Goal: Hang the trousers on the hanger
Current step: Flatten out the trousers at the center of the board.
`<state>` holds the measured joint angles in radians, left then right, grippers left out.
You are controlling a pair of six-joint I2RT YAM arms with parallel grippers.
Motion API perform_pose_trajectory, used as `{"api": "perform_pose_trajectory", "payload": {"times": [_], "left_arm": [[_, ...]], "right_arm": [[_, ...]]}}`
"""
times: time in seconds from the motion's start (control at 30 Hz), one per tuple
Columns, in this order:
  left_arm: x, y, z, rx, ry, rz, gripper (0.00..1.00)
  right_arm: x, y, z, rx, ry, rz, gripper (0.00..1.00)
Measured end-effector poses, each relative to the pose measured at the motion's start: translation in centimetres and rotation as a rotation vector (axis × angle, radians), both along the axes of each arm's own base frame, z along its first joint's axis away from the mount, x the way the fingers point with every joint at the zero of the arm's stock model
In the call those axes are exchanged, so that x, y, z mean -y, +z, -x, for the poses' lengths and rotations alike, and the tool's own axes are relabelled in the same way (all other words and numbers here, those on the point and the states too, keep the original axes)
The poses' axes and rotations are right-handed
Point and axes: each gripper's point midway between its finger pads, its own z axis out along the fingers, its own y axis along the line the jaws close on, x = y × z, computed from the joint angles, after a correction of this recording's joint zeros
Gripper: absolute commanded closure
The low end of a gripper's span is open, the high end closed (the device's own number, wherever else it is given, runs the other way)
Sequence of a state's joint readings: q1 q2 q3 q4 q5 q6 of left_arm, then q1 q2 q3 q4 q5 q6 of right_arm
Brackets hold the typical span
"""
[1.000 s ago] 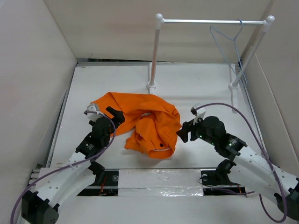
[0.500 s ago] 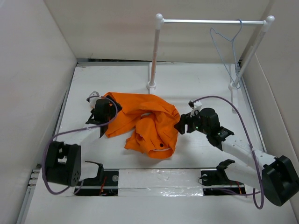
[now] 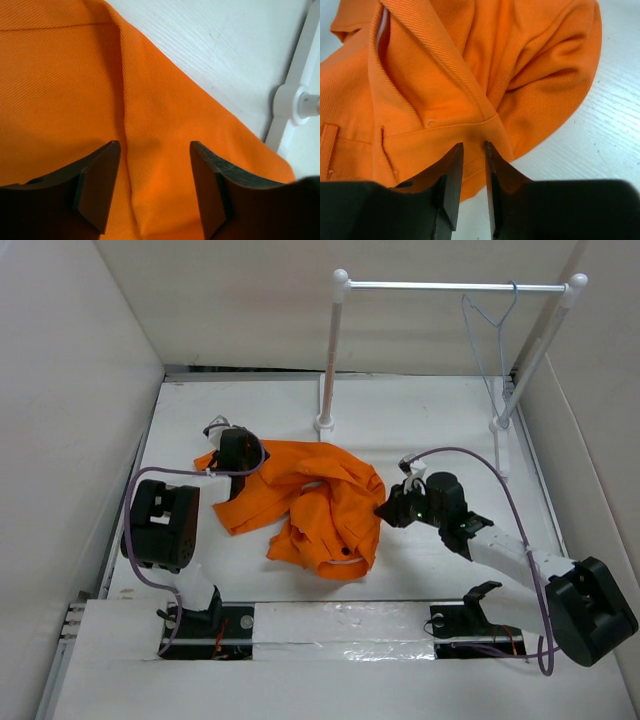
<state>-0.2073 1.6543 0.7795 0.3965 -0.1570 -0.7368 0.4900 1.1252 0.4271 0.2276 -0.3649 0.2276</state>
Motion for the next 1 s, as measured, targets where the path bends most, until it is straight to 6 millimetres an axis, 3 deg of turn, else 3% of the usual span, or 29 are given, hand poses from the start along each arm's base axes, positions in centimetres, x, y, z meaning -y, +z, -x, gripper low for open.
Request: {"api": "perform_pose_trajectory", "payload": {"times": [0.03, 0.07, 0.1, 0.17, 0.37, 0.4, 0.43, 0.47, 0.5, 0.57, 0.7, 0.8, 0.87, 0.97, 1.0], "left_arm": [[0.0, -0.2, -0.1, 0.000, 0.000, 0.001, 0.51], [0.1, -0.4, -0.2, -0.002, -0.004, 0.003, 0.56], [0.2, -0.8, -0.3, -0.008, -0.008, 0.005, 0.73], [0.4, -1.4, -0.5, -0.020, -0.015, 0.007, 1.00], [1.0, -0.9, -0.6, 0.000, -0.044, 0.027, 1.00], [1.1, -0.5, -0.5, 0.010, -0.047, 0.030, 1.00], [1.1, 0.2, -0.2, 0.033, -0.050, 0.038, 1.00], [1.1, 0.9, 0.2, 0.058, -0.051, 0.046, 1.00], [1.0, 1.6, 0.8, 0.079, -0.052, 0.053, 1.00], [1.0, 2.9, 1.5, 0.115, -0.056, 0.067, 1.00], [1.4, 4.2, 1.3, 0.155, -0.074, 0.088, 1.00], [1.6, 4.1, 1.5, 0.159, -0.081, 0.098, 1.00], [1.6, 3.9, 1.7, 0.151, -0.084, 0.099, 1.00], [1.7, 4.2, 1.8, 0.157, -0.089, 0.103, 1.00], [1.7, 4.5, 2.0, 0.163, -0.090, 0.106, 1.00]], "right_arm": [[-0.1, 0.1, 0.0, 0.002, 0.004, -0.005, 0.78], [-0.1, 0.1, 0.0, 0.001, 0.003, -0.009, 0.88], [-0.1, 0.2, -0.1, 0.005, 0.003, -0.010, 0.94], [-0.1, 0.5, -0.1, 0.010, 0.002, -0.016, 1.00], [0.4, 3.3, 0.0, 0.088, -0.021, -0.048, 1.00], [0.7, 3.9, -0.1, 0.107, -0.036, -0.052, 0.91], [1.0, 4.4, -0.1, 0.124, -0.053, -0.056, 0.75], [1.3, 5.0, -0.3, 0.140, -0.075, -0.059, 0.43], [1.5, 5.2, -0.5, 0.148, -0.098, -0.061, 0.32], [1.8, 5.1, -0.9, 0.153, -0.120, -0.048, 0.23], [1.3, 1.6, -0.9, 0.052, -0.091, 0.005, 0.20], [0.8, -1.6, -0.3, -0.049, -0.047, 0.039, 0.26], [0.4, -2.5, 0.0, -0.079, -0.019, 0.040, 0.27], [-0.5, -2.5, 0.1, -0.075, 0.026, 0.014, 0.58], [-0.8, -2.4, 0.1, -0.070, 0.043, 0.005, 0.76]]}}
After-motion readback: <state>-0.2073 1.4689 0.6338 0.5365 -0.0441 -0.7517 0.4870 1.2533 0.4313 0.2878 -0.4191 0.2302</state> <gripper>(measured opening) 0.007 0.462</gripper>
